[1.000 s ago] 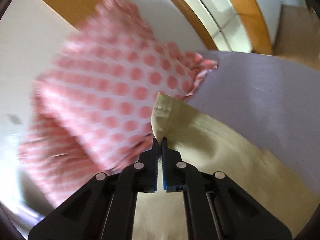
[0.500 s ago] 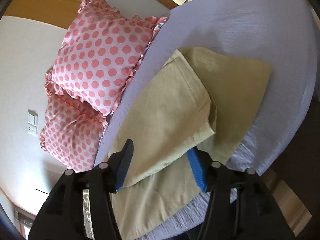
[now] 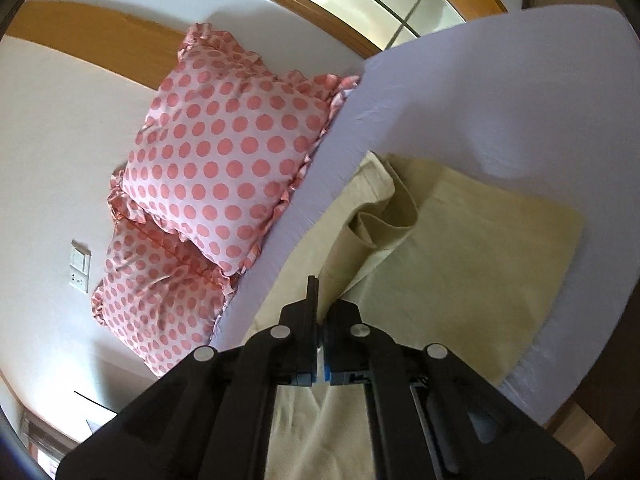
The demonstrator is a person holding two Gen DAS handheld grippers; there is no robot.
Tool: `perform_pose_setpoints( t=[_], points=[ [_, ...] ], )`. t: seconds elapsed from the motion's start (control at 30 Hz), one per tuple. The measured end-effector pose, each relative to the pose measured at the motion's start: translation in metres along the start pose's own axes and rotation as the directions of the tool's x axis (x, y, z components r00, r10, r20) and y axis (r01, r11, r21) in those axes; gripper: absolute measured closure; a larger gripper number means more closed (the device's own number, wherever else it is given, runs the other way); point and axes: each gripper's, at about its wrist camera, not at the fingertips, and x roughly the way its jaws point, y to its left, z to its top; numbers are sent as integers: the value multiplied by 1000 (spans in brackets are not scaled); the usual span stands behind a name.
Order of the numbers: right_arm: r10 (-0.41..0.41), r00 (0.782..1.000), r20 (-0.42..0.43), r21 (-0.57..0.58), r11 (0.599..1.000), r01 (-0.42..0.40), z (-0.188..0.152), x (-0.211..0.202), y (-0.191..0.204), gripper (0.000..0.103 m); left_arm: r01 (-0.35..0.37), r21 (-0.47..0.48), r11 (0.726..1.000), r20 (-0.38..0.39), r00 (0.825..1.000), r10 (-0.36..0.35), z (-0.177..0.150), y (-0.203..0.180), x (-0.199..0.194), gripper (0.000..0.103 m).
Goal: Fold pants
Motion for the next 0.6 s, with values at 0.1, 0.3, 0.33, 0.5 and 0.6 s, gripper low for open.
perform_pose_setpoints(
  t=[0.1, 0.3, 0.33, 0.5, 0.6],
  points=[
    [1, 1000, 5, -10, 1000, -1, 3, 0, 3, 101, -46, -52, 998, -55, 998, 43, 17, 11, 34, 68],
    [30, 999, 46, -7, 1000, -29, 18, -4, 13, 101, 43, -55, 998, 4, 999, -43, 1, 25, -12, 99],
    [42, 997, 62, -8, 999, -41, 22, -10, 14, 101, 70, -35, 997, 41, 997, -69, -7, 27, -37, 99],
    [24, 991, 130, -41, 999, -19, 26, -51, 8, 101, 125, 38, 991, 155, 979, -129, -89, 67, -162, 97],
    [-38, 993, 111, -32, 999, 42, 18, -57, -10, 101, 103, 1, 995, 134, 986, -102, -141, 99, -190, 96]
  ],
)
